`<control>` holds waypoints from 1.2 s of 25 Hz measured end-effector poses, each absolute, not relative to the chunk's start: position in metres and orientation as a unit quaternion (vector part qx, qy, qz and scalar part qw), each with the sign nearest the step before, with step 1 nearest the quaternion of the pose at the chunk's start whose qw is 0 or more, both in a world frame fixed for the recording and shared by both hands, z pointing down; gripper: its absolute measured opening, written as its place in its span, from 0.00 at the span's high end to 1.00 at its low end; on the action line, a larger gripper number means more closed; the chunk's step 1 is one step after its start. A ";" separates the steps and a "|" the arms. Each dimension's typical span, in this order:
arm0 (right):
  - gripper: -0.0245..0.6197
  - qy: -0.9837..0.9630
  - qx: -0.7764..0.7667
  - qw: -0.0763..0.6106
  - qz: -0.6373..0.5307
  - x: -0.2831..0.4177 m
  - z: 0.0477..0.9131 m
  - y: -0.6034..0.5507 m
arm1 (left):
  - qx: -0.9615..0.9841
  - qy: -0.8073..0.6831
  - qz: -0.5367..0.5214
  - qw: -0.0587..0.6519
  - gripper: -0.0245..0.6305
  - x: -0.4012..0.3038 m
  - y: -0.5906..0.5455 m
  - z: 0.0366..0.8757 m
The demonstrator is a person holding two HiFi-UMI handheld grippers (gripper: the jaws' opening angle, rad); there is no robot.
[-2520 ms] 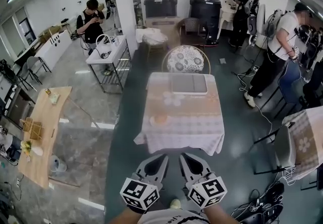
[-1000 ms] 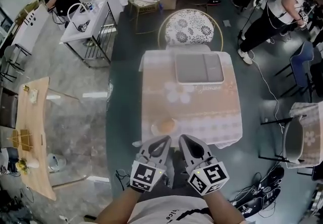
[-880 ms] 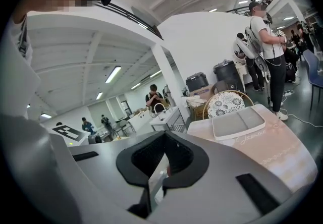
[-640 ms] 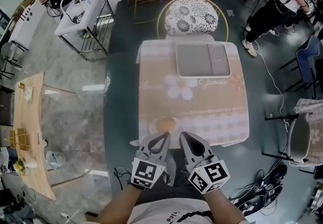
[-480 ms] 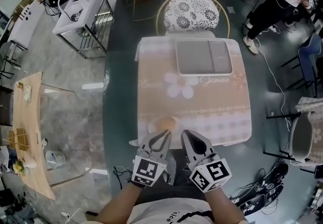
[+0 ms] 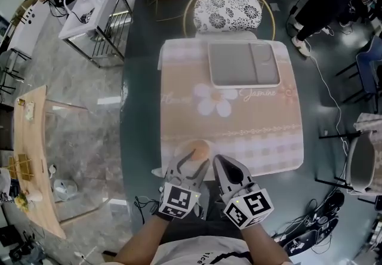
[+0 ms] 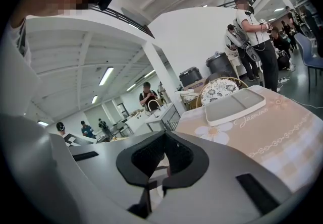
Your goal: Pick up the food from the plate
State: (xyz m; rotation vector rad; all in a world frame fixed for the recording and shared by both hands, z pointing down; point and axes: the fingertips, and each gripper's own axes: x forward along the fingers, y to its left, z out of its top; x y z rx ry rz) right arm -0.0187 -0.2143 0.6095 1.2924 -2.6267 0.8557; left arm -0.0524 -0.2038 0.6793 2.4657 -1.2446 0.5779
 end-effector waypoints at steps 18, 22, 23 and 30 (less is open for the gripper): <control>0.94 -0.857 0.427 0.023 0.287 -0.002 0.634 -0.234 | 0.863 -0.385 0.293 0.143 0.46 -0.048 -0.220 0.759; 0.94 -0.856 0.426 0.026 0.291 0.001 0.640 -0.237 | 0.854 -0.393 0.317 0.128 0.46 -0.048 -0.224 0.770; 0.94 -0.856 0.426 0.026 0.292 0.002 0.641 -0.237 | 0.852 -0.395 0.322 0.123 0.46 -0.048 -0.225 0.772; 0.94 -0.854 0.428 0.033 0.295 0.005 0.640 -0.237 | 0.844 -0.411 0.315 0.143 0.46 -0.051 -0.224 0.771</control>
